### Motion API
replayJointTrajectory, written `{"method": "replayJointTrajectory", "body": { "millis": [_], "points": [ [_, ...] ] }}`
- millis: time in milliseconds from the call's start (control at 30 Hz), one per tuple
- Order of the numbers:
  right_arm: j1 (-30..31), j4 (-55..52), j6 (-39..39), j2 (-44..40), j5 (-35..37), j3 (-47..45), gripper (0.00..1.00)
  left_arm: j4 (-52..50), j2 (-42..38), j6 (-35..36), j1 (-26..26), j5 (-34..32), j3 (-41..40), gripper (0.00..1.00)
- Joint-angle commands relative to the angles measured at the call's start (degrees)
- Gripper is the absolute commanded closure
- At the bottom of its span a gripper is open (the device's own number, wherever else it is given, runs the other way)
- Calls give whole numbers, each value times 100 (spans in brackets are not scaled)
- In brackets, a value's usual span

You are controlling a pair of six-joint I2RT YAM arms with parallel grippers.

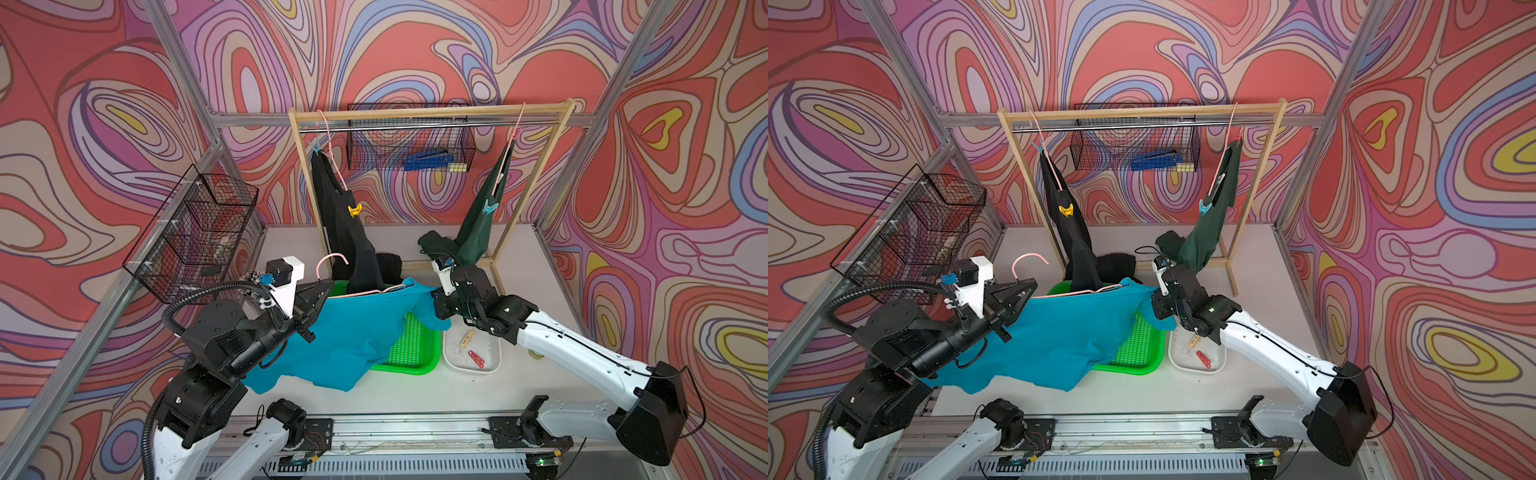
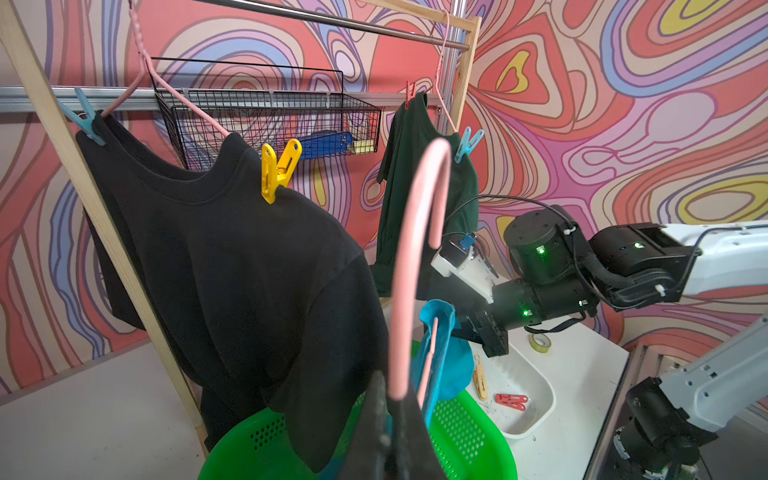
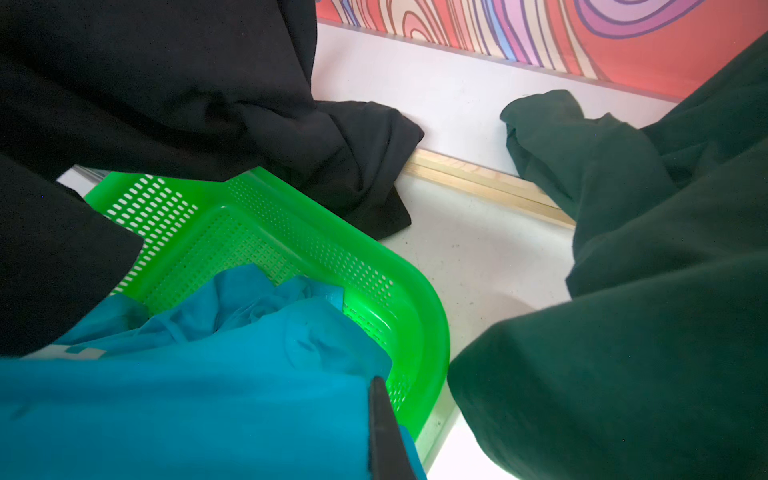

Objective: Remove the clothespins securing t-shirts to the hanger
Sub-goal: Remove the T-shirt from the hanger.

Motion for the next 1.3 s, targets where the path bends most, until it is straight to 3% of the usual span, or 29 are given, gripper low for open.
{"method": "replayJointTrajectory", "body": {
  "millis": [0,233,467,833,1000,1100,1267],
  "points": [
    [-200,-391,-16,160,387,-20,100,762,-218,-410,6,-73,280,100],
    [-200,-91,-107,133,-183,-54,100,930,-12,-596,2,-244,328,100],
    [-175,418,113,334,-1248,34,100,1996,194,-779,7,83,-215,100],
    [280,1489,507,465,-1559,-252,100,3519,841,-1083,7,14,-771,100],
    [326,1713,624,502,-1535,-408,89,4022,1178,-1201,7,-43,-857,100],
    [324,1738,579,526,-1758,-432,92,4366,1413,-1148,1,233,-895,100],
    [333,1777,614,523,-1989,-423,78,4722,1799,-1271,3,113,-857,100]
  ]
}}
